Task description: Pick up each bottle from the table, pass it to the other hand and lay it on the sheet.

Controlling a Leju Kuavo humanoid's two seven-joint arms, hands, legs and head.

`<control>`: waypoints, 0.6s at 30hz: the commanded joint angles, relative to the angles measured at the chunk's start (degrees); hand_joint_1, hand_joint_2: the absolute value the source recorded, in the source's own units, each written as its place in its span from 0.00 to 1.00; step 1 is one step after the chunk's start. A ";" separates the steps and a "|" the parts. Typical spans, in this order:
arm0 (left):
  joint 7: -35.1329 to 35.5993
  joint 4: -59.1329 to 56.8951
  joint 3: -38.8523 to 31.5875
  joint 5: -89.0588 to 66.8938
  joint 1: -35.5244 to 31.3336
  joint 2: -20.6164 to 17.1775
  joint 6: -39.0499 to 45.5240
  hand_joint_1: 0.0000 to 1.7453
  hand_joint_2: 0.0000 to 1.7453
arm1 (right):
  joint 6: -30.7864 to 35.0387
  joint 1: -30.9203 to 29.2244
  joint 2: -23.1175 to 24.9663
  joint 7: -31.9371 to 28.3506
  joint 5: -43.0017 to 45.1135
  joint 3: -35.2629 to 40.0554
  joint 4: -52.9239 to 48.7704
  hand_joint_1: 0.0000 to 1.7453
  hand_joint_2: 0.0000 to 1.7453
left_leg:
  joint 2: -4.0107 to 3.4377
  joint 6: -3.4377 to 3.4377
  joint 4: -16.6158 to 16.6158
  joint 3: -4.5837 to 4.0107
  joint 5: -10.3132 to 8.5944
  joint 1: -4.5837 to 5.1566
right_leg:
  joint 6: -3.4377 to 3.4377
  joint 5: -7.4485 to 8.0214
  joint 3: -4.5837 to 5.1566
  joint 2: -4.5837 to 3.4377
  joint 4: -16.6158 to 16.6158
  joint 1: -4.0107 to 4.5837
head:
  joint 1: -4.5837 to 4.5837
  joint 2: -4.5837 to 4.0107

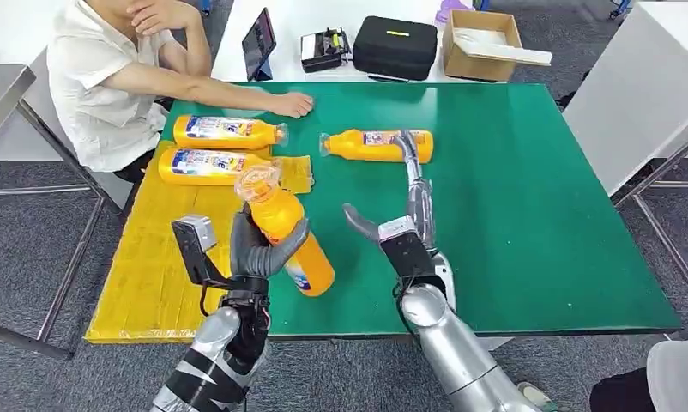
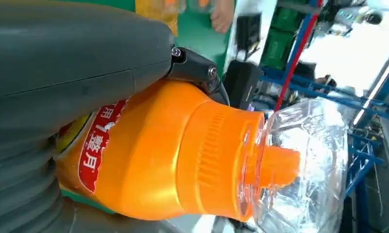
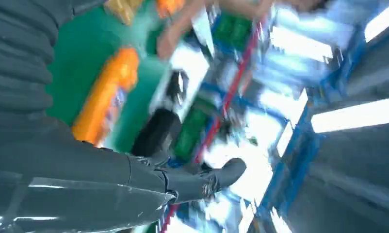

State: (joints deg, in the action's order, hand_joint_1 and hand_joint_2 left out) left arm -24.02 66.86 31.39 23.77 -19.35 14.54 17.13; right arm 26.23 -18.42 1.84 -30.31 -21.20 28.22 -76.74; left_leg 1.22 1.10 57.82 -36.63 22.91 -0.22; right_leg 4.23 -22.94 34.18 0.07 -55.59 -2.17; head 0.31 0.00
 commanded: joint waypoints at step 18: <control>12.93 -11.96 -1.06 -76.57 -4.39 -6.89 22.80 1.00 1.00 | 7.31 2.28 1.76 -2.42 -4.30 -6.95 -8.11 0.00 1.00 | -0.17 -0.09 -0.04 0.24 0.07 -0.07 | -0.21 -0.06 -0.21 -0.08 0.03 0.11 | 0.00 0.00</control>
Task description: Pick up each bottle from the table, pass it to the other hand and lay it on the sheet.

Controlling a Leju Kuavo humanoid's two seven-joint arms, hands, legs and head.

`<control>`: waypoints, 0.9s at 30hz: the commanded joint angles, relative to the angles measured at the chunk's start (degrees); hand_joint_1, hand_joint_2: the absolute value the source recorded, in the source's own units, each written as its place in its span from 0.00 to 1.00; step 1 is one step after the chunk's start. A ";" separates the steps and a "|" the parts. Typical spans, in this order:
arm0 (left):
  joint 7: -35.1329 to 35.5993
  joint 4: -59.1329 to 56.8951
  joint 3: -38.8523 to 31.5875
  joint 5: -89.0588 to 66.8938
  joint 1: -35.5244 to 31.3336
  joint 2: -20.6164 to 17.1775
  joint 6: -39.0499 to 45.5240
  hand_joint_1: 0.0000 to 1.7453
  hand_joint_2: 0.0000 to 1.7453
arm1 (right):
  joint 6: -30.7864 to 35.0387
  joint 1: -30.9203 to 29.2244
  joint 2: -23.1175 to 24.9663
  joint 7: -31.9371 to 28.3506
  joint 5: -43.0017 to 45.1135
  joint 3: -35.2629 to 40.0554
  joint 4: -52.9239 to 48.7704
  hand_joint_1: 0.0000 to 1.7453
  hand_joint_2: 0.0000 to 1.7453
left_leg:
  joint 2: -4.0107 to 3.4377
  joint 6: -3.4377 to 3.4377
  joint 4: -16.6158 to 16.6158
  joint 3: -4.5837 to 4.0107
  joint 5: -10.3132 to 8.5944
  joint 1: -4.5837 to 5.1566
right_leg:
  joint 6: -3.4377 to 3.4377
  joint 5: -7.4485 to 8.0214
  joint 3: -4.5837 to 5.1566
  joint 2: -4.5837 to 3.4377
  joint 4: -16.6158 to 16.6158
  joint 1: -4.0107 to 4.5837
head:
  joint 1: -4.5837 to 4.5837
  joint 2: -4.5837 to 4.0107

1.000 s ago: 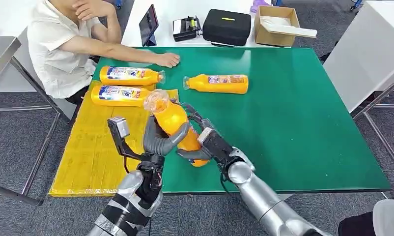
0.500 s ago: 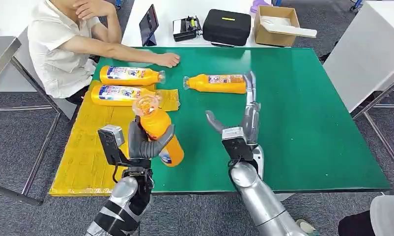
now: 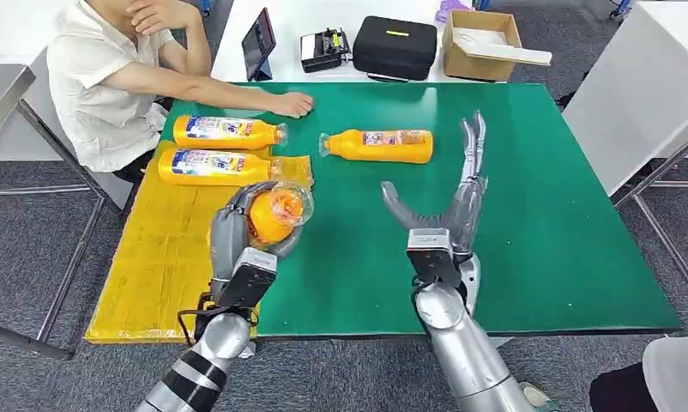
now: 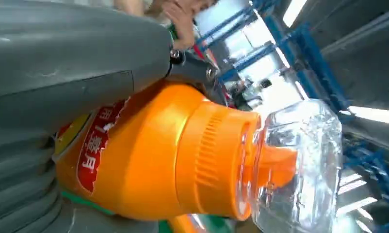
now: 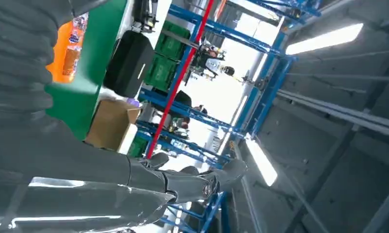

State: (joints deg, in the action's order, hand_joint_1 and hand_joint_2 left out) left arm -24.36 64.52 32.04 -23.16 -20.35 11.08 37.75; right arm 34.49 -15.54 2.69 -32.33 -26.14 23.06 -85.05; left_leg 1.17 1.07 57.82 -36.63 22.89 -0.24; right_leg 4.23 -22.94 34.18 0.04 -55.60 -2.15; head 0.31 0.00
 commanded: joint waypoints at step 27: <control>16.10 -40.69 -1.57 -40.66 -14.64 -2.83 -21.01 1.00 1.00 | -10.99 0.33 2.79 -2.65 3.41 -6.48 3.27 0.00 1.00 | -0.12 -0.07 -0.02 0.23 0.03 -0.08 | -0.18 -0.02 -0.23 -0.07 0.05 0.10 | 0.00 0.00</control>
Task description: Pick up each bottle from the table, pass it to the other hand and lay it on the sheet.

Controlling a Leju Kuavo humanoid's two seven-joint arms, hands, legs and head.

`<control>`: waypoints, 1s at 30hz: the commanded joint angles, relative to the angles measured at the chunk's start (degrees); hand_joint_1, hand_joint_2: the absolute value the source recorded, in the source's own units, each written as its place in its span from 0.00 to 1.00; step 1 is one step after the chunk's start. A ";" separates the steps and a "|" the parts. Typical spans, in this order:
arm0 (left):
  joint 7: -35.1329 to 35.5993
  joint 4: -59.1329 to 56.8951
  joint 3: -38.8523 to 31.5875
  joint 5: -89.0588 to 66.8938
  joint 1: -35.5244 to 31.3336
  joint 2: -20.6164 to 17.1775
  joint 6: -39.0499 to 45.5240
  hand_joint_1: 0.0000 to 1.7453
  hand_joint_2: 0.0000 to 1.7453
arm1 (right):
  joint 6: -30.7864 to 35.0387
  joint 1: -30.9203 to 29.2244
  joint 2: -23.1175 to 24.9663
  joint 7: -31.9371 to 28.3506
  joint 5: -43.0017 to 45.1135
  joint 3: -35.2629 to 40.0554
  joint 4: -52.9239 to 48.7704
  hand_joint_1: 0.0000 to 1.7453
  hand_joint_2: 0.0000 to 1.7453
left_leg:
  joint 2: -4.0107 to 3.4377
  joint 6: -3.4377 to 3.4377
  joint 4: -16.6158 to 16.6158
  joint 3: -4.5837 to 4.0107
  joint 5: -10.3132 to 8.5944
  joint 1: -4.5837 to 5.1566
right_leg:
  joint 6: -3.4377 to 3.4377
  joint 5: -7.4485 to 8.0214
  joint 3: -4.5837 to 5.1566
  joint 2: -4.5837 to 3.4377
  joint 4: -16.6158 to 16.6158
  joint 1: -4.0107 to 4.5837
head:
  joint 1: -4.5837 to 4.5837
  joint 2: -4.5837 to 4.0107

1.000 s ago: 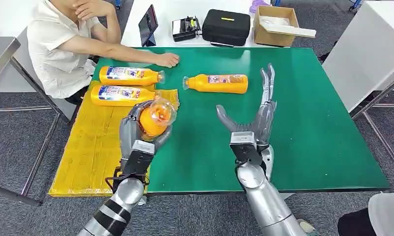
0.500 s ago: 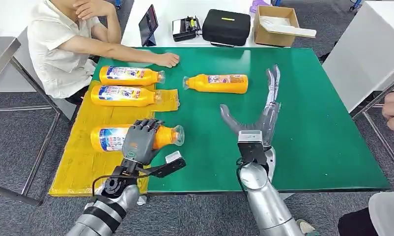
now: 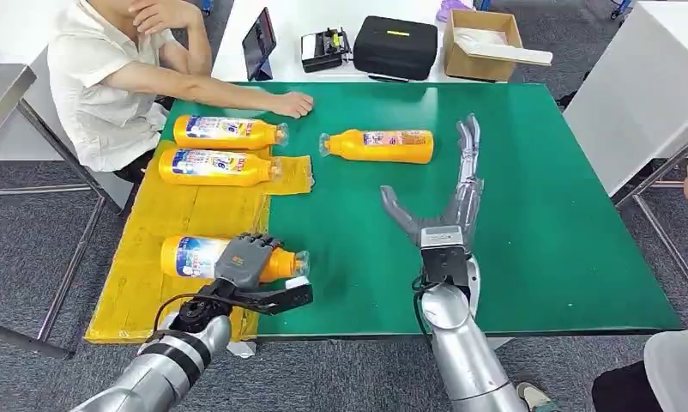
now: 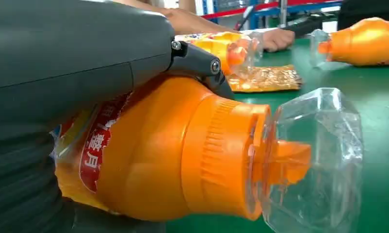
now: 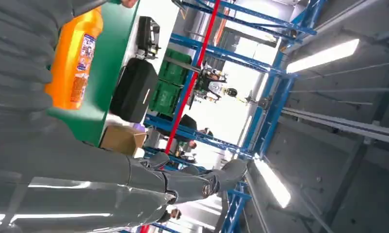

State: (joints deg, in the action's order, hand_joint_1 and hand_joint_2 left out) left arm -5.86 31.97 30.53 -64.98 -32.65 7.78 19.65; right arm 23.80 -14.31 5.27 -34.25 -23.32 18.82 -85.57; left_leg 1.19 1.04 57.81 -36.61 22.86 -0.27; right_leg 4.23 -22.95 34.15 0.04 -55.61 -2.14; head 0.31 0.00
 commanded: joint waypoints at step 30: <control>-3.51 -10.24 2.39 5.86 -5.67 1.67 -21.25 0.00 1.00 | -2.38 -2.39 0.40 -1.11 3.45 -4.61 7.03 0.00 1.00 | -0.25 -0.05 -0.04 0.58 0.06 -0.06 | -0.24 0.01 -0.59 -0.17 0.10 0.11 | 0.00 0.00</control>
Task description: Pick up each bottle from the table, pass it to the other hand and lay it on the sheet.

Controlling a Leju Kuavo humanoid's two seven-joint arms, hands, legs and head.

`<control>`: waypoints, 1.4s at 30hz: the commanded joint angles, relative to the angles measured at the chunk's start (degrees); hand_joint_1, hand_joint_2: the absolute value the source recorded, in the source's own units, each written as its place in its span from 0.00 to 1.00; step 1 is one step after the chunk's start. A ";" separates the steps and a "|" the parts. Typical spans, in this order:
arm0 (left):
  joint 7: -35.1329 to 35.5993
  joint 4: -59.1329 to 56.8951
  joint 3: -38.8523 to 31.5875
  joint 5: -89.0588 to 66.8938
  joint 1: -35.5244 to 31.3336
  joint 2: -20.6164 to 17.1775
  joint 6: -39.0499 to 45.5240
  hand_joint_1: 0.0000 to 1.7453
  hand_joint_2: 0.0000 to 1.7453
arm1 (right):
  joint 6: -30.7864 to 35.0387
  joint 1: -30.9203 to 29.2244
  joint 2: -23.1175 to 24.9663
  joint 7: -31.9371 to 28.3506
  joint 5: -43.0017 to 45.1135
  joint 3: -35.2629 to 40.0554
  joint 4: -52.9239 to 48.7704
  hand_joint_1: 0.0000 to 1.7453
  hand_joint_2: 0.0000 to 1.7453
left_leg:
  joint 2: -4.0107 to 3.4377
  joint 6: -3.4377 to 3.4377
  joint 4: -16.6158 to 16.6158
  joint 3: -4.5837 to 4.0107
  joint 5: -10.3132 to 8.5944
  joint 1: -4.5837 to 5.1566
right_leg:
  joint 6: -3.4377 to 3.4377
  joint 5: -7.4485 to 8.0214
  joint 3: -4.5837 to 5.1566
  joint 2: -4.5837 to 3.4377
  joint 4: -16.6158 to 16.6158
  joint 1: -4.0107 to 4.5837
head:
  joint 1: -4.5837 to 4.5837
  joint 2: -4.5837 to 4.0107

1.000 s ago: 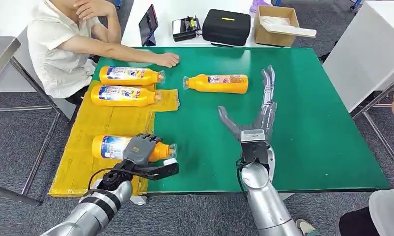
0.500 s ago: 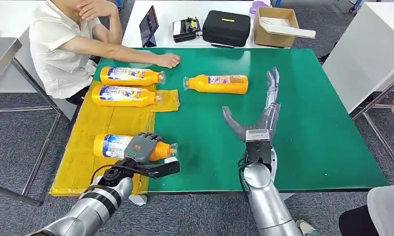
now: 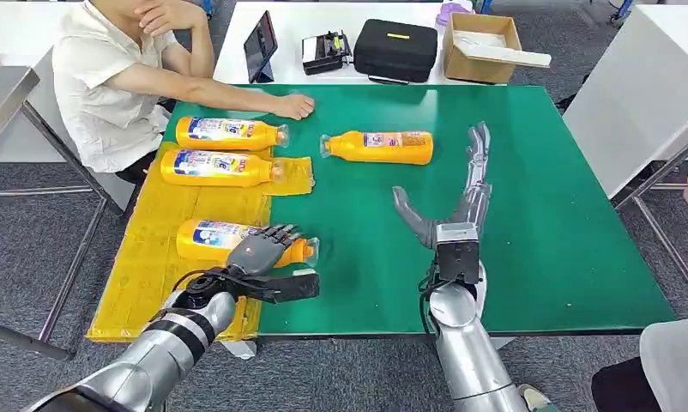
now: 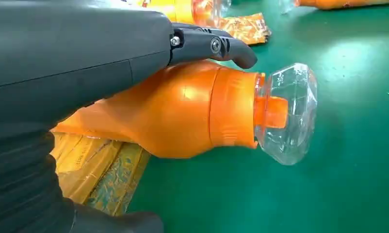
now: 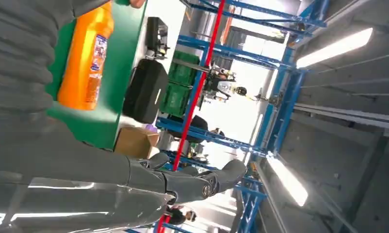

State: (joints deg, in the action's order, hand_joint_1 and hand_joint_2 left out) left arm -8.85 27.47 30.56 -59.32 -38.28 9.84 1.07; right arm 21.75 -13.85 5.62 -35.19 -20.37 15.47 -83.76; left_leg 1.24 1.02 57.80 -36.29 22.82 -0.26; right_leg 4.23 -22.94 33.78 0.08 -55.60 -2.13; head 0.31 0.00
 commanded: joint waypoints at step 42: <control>-7.47 22.49 5.87 7.83 11.22 -0.21 25.33 0.00 1.00 | 1.22 -11.82 -7.94 10.61 -19.90 1.48 23.93 0.00 1.00 | -0.25 0.01 0.04 0.06 0.13 -0.10 | -0.24 -0.03 -0.06 -0.14 0.06 0.16 | 0.00 0.00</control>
State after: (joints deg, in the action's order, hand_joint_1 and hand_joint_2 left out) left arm -16.57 49.64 34.40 -51.69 -26.22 11.13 26.34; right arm 23.37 -22.04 -0.68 -24.46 -40.04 15.13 -67.16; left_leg 1.24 1.11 57.82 -36.52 22.76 -0.24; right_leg 4.32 -22.86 33.99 0.08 -55.60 -2.15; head 0.31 0.00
